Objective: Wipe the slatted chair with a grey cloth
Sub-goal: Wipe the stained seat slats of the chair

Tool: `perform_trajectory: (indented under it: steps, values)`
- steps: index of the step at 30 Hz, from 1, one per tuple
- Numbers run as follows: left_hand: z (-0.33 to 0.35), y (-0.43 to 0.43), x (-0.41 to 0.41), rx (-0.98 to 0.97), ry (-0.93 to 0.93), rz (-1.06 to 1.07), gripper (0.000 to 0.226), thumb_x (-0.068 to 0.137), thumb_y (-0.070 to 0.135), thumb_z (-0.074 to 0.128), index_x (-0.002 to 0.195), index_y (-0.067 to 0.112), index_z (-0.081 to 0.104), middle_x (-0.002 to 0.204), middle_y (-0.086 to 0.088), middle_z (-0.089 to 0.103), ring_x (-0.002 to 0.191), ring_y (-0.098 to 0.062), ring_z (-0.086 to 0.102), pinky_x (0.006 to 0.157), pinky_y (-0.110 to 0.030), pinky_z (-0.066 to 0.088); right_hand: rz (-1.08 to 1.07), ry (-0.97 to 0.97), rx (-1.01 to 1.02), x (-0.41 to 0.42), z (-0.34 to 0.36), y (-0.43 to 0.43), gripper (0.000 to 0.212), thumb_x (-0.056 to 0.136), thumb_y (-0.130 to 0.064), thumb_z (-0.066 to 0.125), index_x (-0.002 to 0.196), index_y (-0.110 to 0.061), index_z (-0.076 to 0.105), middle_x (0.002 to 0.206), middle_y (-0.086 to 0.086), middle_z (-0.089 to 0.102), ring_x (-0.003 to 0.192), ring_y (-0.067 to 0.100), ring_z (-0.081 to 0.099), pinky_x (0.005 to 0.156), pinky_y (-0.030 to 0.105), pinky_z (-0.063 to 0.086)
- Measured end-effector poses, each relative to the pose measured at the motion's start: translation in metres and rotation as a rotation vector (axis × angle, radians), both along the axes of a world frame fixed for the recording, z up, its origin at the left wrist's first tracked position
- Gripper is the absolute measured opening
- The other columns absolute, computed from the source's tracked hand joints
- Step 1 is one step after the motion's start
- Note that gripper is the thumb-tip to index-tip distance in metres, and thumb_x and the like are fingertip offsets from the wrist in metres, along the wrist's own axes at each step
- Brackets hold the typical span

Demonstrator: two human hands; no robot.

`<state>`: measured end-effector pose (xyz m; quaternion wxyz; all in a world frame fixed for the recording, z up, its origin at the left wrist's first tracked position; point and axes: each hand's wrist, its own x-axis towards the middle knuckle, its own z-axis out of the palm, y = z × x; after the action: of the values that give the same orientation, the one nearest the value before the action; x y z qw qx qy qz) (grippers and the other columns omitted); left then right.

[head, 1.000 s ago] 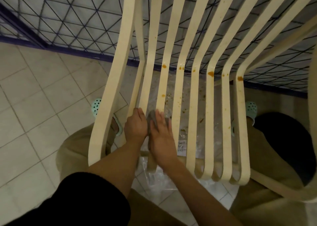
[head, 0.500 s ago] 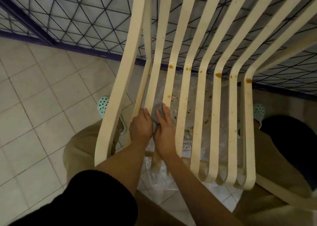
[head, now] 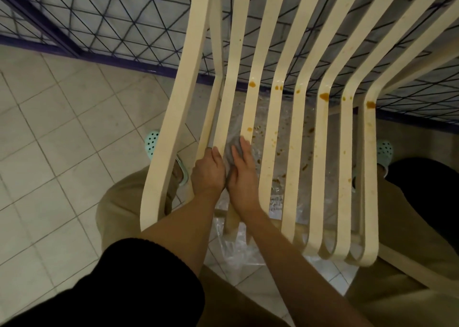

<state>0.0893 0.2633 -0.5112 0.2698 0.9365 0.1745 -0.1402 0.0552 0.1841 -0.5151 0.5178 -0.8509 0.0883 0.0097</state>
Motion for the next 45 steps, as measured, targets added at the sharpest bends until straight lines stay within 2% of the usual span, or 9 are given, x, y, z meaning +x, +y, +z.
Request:
perform_trajectory:
  steps: [8,16,23,27,35,38,41,43,45]
  values:
    - [-0.006,0.003,-0.001,-0.028,-0.045,-0.009,0.049,0.105,0.041,0.015,0.098,0.01,0.053,0.086,-0.017,0.065,0.082,-0.038,0.061,0.064,-0.035,0.033,0.034,-0.015,-0.05,0.06,-0.009,-0.017,0.048,0.098,0.007,0.036,0.146,0.0,0.039,0.16,0.015,0.023,0.15,0.028,0.016,0.118,0.012,0.005]
    - [-0.003,0.003,0.001,-0.007,-0.005,-0.005,0.05,0.106,0.039,0.016,0.106,0.008,0.056,0.099,-0.02,0.065,0.095,-0.038,0.06,0.072,-0.035,0.034,-0.025,0.011,-0.003,0.009,0.001,-0.001,0.049,0.097,0.006,0.039,0.146,-0.002,0.04,0.16,0.009,0.025,0.15,0.021,0.019,0.123,0.035,0.019]
    - [-0.004,0.002,0.001,-0.028,0.005,0.012,0.05,0.105,0.04,0.018,0.104,0.008,0.056,0.098,-0.02,0.065,0.094,-0.038,0.061,0.073,-0.035,0.037,0.0,0.079,0.101,-0.061,0.019,0.012,0.054,0.098,0.003,0.037,0.151,-0.009,0.033,0.163,0.003,0.019,0.15,0.009,0.012,0.121,0.021,0.011]
    - [-0.005,0.003,0.002,-0.039,-0.007,0.017,0.051,0.105,0.04,0.018,0.103,0.007,0.056,0.098,-0.021,0.065,0.093,-0.039,0.06,0.075,-0.038,0.041,0.0,0.111,0.134,-0.061,0.021,0.009,0.054,0.098,0.008,0.037,0.15,-0.007,0.035,0.162,0.003,0.02,0.149,0.002,0.012,0.122,0.024,0.011]
    - [-0.008,0.005,-0.002,-0.059,-0.027,0.015,0.051,0.105,0.041,0.018,0.103,0.007,0.056,0.093,-0.021,0.065,0.089,-0.04,0.06,0.067,-0.034,0.034,-0.097,0.024,0.159,-0.031,0.049,-0.029,0.053,0.089,0.02,0.041,0.135,-0.003,0.056,0.147,0.001,0.045,0.14,0.009,0.037,0.119,0.025,0.025]
    - [-0.006,0.003,-0.001,-0.073,-0.032,0.02,0.051,0.105,0.04,0.019,0.102,0.006,0.057,0.095,-0.021,0.065,0.091,-0.039,0.06,0.069,-0.034,0.033,-0.103,-0.008,0.07,-0.015,0.045,-0.034,0.051,0.09,0.017,0.042,0.136,-0.002,0.055,0.147,-0.002,0.041,0.142,0.014,0.033,0.121,0.031,0.023]
    - [-0.005,0.002,-0.001,-0.063,-0.026,0.018,0.051,0.105,0.04,0.018,0.103,0.006,0.057,0.098,-0.021,0.065,0.093,-0.038,0.06,0.07,-0.034,0.033,0.003,0.069,0.018,-0.006,0.035,-0.022,0.049,0.095,0.008,0.041,0.144,0.001,0.042,0.156,0.01,0.031,0.147,0.025,0.025,0.122,0.031,0.02]
    - [-0.004,0.003,-0.002,-0.076,-0.012,0.034,0.052,0.105,0.04,0.019,0.103,0.006,0.058,0.099,-0.021,0.066,0.095,-0.038,0.061,0.072,-0.034,0.034,0.013,0.156,0.061,-0.008,0.032,-0.008,0.051,0.1,0.003,0.04,0.15,-0.001,0.03,0.161,0.006,0.019,0.151,0.022,0.015,0.122,0.023,0.015]
    - [-0.002,0.002,-0.002,-0.085,0.007,0.049,0.053,0.105,0.04,0.02,0.105,0.006,0.059,0.101,-0.022,0.065,0.098,-0.037,0.06,0.076,-0.035,0.038,0.027,0.149,0.008,-0.019,0.033,0.002,0.054,0.101,0.0,0.04,0.152,-0.004,0.023,0.164,0.004,0.009,0.152,0.018,0.006,0.123,0.025,0.011]
